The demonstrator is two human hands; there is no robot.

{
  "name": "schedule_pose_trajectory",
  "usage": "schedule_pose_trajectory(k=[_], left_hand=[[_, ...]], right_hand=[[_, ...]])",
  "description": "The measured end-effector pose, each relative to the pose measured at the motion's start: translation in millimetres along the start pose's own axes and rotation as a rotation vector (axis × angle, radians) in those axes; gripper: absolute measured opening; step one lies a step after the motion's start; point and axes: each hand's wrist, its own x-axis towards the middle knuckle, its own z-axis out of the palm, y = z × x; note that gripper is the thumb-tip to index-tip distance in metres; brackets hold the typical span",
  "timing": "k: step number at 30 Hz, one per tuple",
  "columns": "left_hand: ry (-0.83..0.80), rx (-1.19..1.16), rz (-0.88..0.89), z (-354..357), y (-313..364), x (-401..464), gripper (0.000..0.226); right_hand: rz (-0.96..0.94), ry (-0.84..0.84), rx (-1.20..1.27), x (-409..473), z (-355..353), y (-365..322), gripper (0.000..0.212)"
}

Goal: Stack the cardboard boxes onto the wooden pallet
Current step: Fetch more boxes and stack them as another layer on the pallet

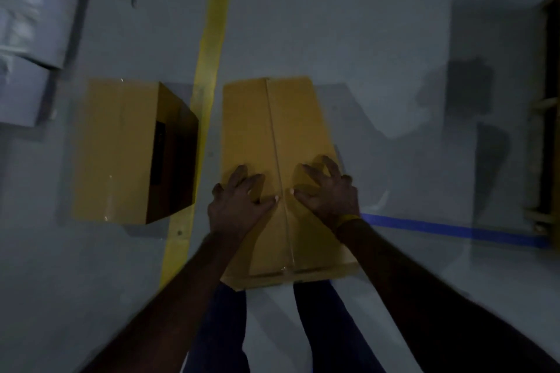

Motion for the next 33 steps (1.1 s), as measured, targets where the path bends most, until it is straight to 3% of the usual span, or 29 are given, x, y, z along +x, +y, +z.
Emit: schedule_pose_trajectory(k=[4, 8, 20, 33], left_hand=[[0.076, 0.025, 0.098, -51, 27, -59, 0.084], [0.04, 0.02, 0.177, -91, 37, -108, 0.085], [-0.067, -0.043, 0.497, -160, 56, -243, 0.079], [-0.098, 0.075, 0.756, -141, 173, -341, 0.081]], right_hand=[[0.051, 0.088, 0.007, -81, -54, -1, 0.081], [0.126, 0.142, 0.054, -157, -82, -11, 0.076], [0.346, 0.384, 0.171, -353, -100, -27, 0.071], [0.509, 0.536, 0.297, -473, -102, 86, 0.073]])
